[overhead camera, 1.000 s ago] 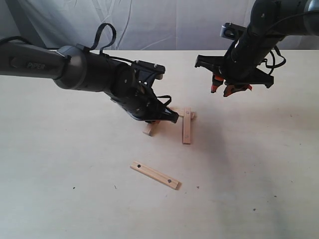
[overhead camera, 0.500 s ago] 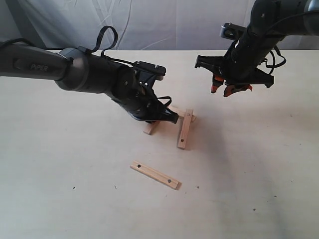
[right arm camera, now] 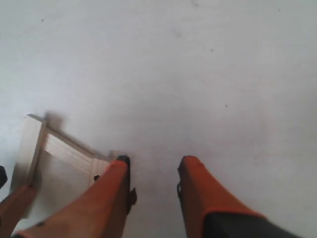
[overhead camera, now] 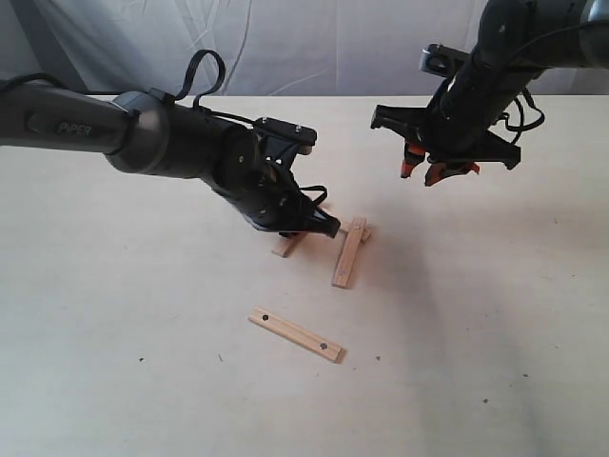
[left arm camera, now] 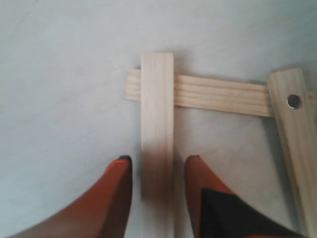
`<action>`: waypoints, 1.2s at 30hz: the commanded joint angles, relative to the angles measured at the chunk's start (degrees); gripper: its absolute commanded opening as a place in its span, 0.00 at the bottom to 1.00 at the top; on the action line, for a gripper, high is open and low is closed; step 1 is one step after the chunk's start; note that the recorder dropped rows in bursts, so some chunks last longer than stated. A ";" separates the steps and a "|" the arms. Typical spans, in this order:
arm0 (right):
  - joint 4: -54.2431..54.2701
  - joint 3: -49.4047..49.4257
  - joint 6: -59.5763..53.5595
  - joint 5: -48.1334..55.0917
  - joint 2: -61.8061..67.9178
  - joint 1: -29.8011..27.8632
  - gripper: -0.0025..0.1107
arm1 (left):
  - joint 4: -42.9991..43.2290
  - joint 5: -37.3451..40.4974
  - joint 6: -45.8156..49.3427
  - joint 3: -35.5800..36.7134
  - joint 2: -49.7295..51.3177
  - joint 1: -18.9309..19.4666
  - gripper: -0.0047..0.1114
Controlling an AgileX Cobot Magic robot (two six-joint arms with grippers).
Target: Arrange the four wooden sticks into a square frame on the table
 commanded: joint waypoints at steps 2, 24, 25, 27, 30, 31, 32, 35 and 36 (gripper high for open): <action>-0.02 -0.20 -0.95 1.26 -0.03 -0.30 0.32 | 3.88 0.44 -0.03 -0.18 -1.68 0.24 0.39; -0.50 6.64 -44.06 0.96 -2.27 26.61 0.38 | 4.26 23.86 -1.69 6.39 -30.81 20.64 0.38; -0.19 7.07 -44.14 -0.28 -2.27 26.95 0.42 | 3.89 22.52 -1.69 7.55 -32.18 20.64 0.38; 0.46 7.19 -44.30 -0.81 -1.88 27.15 0.49 | 3.76 19.92 -1.69 9.79 -34.05 20.64 0.38; 2.08 7.19 -44.89 -0.96 -0.95 27.15 0.50 | 2.05 17.01 -1.69 11.56 -35.30 20.64 0.38; 2.03 7.19 -44.89 -0.59 -0.33 27.28 0.50 | 1.12 16.43 -1.56 11.84 -35.41 20.64 0.38; 1.90 7.19 -44.89 -0.26 0.19 27.47 0.49 | 0.47 16.19 -1.56 11.97 -35.41 20.64 0.38; 1.43 7.19 -44.99 0.41 1.20 29.00 0.49 | 0.47 15.46 -1.56 11.97 -35.41 20.64 0.38; 1.18 7.19 -45.44 0.41 1.34 29.51 0.49 | 0.47 15.18 -1.56 11.97 -35.41 20.64 0.38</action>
